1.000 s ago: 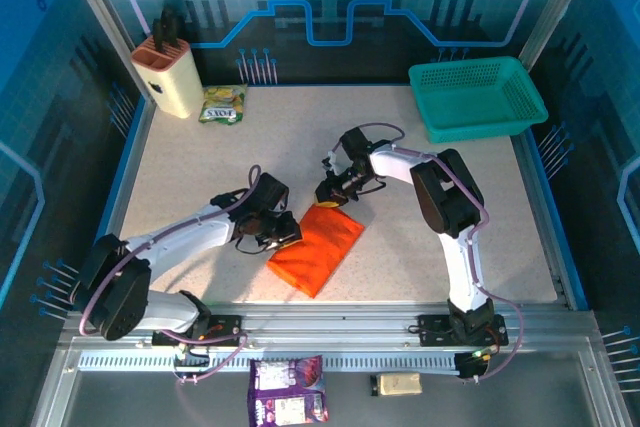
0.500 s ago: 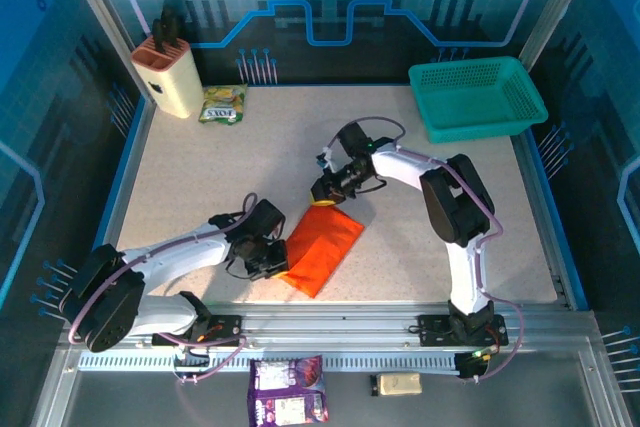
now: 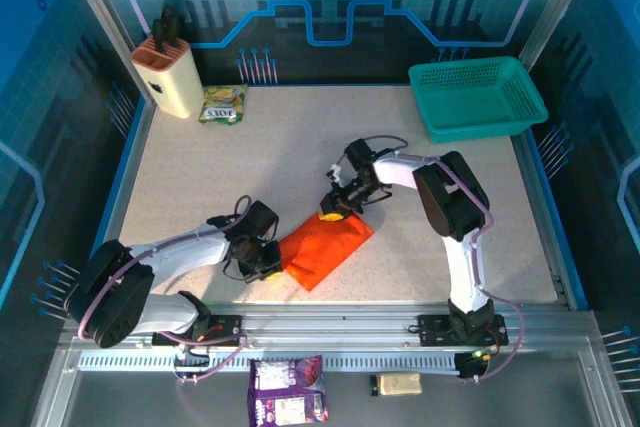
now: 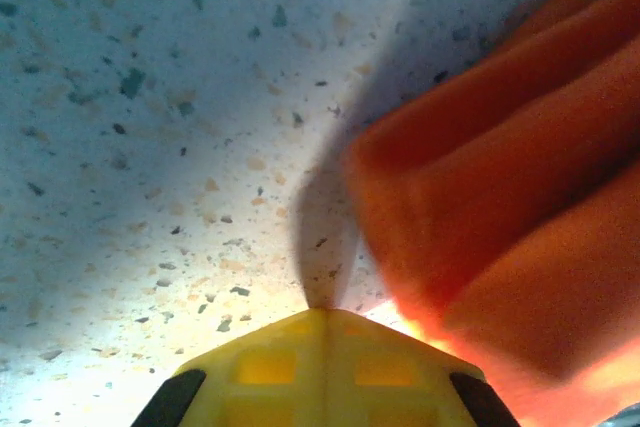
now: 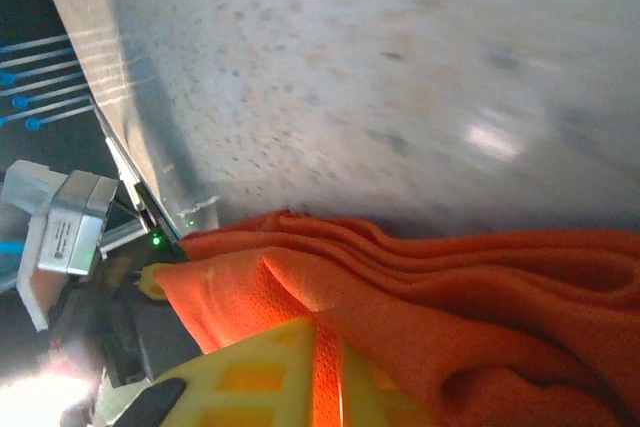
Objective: Fold the inside-out t-shirt
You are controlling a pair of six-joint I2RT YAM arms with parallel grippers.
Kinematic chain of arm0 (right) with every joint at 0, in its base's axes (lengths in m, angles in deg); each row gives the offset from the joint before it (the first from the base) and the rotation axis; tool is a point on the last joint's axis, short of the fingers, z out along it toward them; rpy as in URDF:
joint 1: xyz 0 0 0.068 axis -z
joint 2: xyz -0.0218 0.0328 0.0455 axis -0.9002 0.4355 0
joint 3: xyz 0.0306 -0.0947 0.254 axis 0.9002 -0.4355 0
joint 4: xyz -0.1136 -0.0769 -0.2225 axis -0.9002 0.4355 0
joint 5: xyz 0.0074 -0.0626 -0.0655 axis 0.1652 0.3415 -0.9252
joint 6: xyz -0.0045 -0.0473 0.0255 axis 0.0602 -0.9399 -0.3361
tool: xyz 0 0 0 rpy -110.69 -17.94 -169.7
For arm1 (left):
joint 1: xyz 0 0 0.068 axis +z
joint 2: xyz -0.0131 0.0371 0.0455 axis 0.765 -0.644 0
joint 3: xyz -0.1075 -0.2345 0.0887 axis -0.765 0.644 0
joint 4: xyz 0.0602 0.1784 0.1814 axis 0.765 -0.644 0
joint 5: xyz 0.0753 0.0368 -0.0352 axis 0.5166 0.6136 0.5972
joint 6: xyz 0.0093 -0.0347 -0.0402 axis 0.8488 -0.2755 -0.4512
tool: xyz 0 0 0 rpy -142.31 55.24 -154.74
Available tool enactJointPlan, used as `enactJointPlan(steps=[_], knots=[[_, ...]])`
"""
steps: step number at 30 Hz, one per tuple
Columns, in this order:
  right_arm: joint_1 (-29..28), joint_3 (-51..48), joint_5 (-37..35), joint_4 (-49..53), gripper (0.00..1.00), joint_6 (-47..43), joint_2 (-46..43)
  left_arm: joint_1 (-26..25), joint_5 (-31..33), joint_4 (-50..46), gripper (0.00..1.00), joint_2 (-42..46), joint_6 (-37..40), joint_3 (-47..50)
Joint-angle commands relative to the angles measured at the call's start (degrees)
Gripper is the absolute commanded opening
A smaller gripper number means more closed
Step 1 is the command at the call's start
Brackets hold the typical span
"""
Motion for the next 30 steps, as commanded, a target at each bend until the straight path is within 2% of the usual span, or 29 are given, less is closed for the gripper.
enactJointPlan(steps=[1, 12, 17, 21, 25, 30], knots=[[2.6, -5.4, -5.2, -0.5, 0.13, 2.0, -3.6, 3.5, 2.0, 4.8, 0.05, -5.4, 4.1, -3.0], [3.1, -23.7, -8.9, -7.1, 0.15, 9.6, -21.5, 9.9, -3.2, 8.6, 0.04, -24.6, 13.2, -21.2], [3.5, -24.7, -12.5, -6.8, 0.15, 11.3, -26.7, 10.7, -8.8, 12.1, 0.04, -27.9, 14.3, -26.2], [3.9, -24.2, -14.9, -6.8, 0.16, 12.3, -28.4, 10.7, -13.6, 16.2, 0.05, -30.4, 12.2, -27.1], [4.4, -24.1, -16.1, -6.7, 0.16, 12.5, -29.9, 10.8, -11.2, 15.5, 0.05, -30.1, 12.2, -26.9], [4.8, -24.4, -20.0, -4.0, 0.16, 11.6, -31.7, 11.2, -1.0, 6.3, 0.09, -23.2, 14.5, -28.0]])
